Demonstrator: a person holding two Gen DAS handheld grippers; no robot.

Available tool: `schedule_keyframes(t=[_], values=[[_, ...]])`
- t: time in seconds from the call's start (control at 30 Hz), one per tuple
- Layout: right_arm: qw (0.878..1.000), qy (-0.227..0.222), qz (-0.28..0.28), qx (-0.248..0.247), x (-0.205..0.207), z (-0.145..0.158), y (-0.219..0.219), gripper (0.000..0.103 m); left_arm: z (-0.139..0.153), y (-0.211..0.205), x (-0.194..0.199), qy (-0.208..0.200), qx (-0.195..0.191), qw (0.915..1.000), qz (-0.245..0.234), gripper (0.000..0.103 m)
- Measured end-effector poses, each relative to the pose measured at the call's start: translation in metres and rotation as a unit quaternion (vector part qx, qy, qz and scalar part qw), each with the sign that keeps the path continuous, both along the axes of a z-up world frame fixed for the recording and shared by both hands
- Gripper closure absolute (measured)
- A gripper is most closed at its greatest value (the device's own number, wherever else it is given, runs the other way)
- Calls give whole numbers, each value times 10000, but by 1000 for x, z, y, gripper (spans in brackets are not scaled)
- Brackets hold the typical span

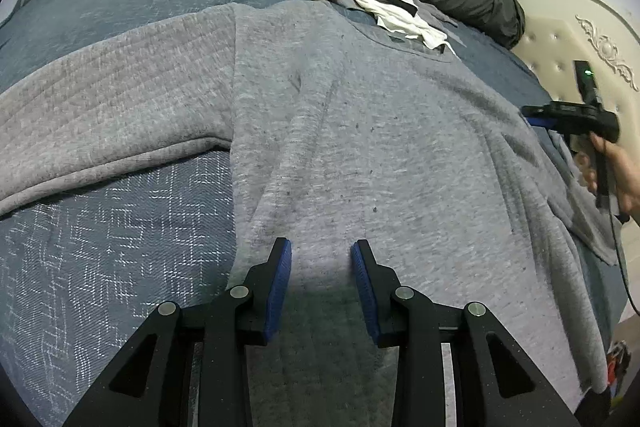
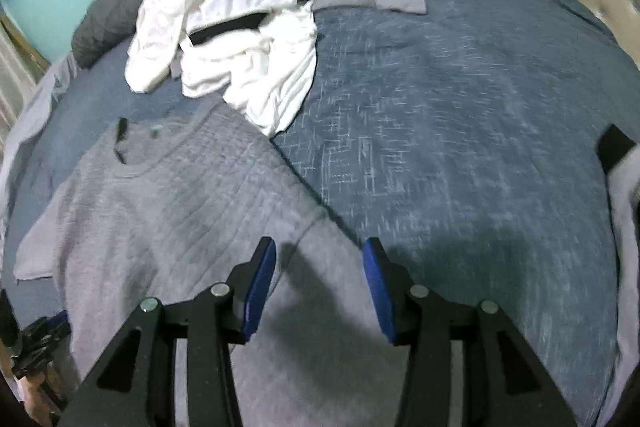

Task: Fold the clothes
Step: 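Release the sleeve with the right tool and move it over the sweatshirt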

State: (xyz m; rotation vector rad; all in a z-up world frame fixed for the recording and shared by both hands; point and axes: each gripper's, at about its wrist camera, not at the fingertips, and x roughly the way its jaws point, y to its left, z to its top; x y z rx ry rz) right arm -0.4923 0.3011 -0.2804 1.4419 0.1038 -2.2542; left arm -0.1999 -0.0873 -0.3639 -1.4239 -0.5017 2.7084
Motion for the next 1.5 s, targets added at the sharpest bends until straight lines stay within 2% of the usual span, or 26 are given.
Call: schedule_keyframes(t=[0.1, 0.13, 0.17, 0.23, 0.3, 0.5, 0.63, 0.77, 0.87, 1.03, 1.1, 1.17, 1.23, 1.33, 1.43, 1.5], values=[[9999, -77, 144, 17, -6, -9, -8, 57, -1, 0, 0, 3, -6, 10000, -8, 68], [9998, -99, 196, 21, -7, -12, -11, 61, -1, 0, 0, 4, -11, 10000, -13, 67], [9996, -92, 258, 29, -7, -13, -13, 73, -1, 0, 0, 5, -17, 10000, -18, 67], [9992, -17, 390, 54, -5, -13, -17, 86, -1, 0, 0, 3, -30, 10000, -27, 67], [9990, 79, 427, 111, -5, -11, -17, 94, -2, 0, -1, 0, -42, 10000, -39, 67], [9957, 749, 77, 533, -23, 21, -11, 95, -1, 1, -1, -2, -79, 9999, -67, 67], [9914, 916, 4, 931, -45, 29, -18, 95, -2, 0, -2, -9, -38, 10000, -74, 66], [9869, 963, 27, 1296, -62, 19, -28, 95, -2, -1, -3, -17, -20, 9999, -102, 66], [9859, 722, 73, 1508, -70, -2, -29, 95, -2, -3, -3, -18, 13, 9999, -115, 67], [9900, 703, -148, 1215, -78, -11, -12, 89, -2, -3, -2, -16, 59, 9999, -125, 66], [9900, 805, -252, 1133, -78, -4, -6, 73, -2, -3, -1, -18, 55, 9999, -125, 66], [9893, 979, -479, 966, -74, 8, 3, 68, -1, -3, 0, -18, 51, 9999, -120, 66], [9886, 1138, -719, 681, -66, 22, 13, 67, 0, -4, 1, -14, 54, 9999, -114, 66], [9870, 1269, -956, 231, -46, 38, 22, 67, 0, -3, 0, -17, 68, 9999, -104, 66], [9853, 1331, -976, -437, 0, 49, 19, 67, -1, -4, -1, -19, 105, 9999, -91, 66], [9860, 1212, -878, -739, 37, 45, 14, 67, 0, -4, -1, -13, 119, 9999, -87, 66]])
